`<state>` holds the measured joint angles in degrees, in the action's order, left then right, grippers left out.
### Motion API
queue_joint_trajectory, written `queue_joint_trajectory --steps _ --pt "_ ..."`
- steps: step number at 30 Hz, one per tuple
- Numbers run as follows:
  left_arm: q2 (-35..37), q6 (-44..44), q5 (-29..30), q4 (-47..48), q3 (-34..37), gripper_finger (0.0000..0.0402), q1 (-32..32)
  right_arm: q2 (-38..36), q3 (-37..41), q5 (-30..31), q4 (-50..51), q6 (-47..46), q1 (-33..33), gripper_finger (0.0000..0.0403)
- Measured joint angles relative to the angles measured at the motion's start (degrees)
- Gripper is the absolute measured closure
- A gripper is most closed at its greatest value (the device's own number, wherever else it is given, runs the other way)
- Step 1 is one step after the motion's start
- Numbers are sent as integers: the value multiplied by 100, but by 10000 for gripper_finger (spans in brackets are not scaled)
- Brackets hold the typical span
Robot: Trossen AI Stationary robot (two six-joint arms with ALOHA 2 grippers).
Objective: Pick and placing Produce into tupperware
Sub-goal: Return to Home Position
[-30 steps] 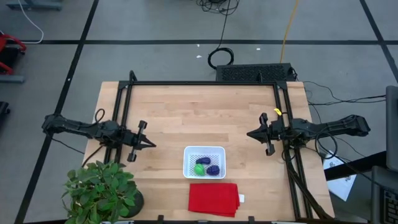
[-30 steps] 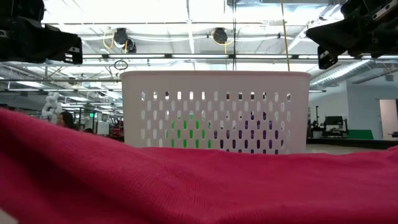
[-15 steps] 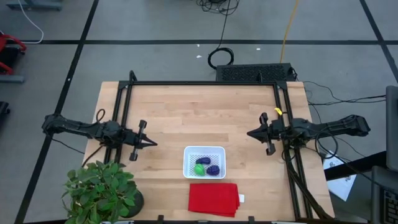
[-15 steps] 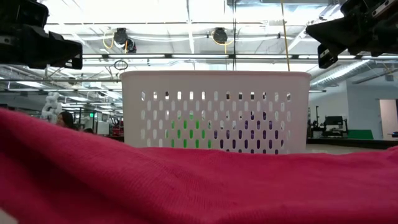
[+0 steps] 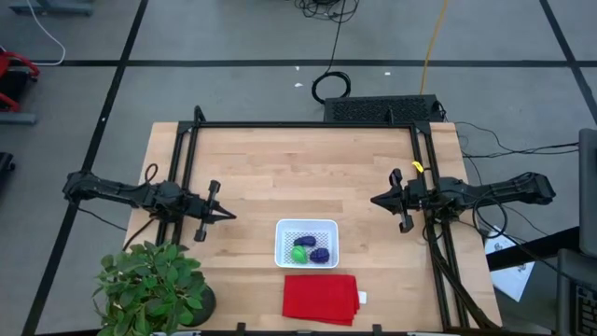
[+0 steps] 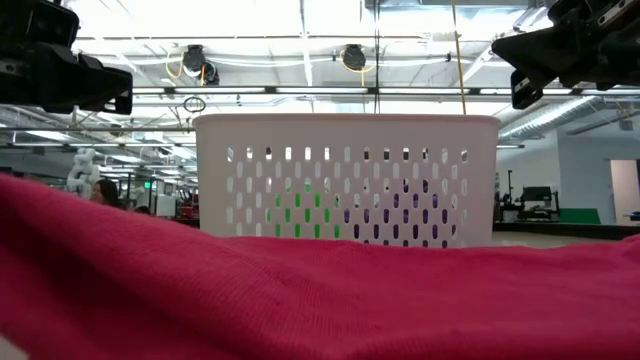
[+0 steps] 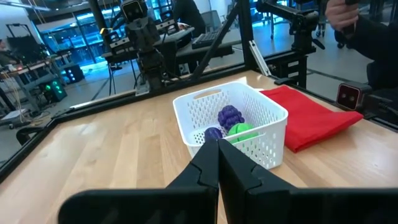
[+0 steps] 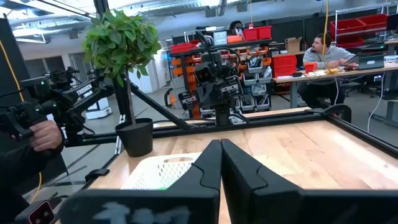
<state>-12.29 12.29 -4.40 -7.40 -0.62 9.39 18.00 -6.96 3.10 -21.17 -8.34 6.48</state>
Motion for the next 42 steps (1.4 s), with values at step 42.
queue_joint_trajectory --steps 42 --pt "-5 -382 49 -319 0 378 0 0 0 -20 -85 197 -2 403"
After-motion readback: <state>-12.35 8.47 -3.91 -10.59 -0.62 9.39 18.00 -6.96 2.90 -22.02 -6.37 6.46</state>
